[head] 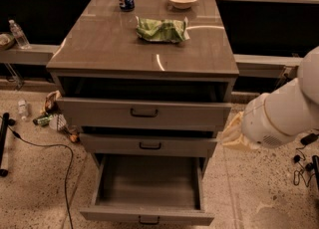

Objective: Close bottom drawer

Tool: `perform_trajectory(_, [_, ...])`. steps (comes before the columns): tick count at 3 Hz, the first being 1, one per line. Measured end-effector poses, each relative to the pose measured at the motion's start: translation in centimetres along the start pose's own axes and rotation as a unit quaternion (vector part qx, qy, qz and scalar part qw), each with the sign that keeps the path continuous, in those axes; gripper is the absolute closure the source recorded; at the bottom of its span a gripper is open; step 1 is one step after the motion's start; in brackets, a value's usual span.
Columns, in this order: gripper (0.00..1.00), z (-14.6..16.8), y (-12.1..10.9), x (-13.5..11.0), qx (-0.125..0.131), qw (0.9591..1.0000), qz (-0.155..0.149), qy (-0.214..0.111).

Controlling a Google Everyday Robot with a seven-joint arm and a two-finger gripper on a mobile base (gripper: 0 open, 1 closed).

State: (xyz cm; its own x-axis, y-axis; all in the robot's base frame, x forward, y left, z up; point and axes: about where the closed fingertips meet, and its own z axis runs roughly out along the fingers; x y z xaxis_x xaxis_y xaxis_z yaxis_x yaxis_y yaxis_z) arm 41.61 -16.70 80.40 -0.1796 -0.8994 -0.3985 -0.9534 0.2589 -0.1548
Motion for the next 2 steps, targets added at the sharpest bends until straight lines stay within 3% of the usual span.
perform_trajectory(2, [1.0, 0.25, 0.1, 0.1, 0.006, 1.0, 0.006, 0.0])
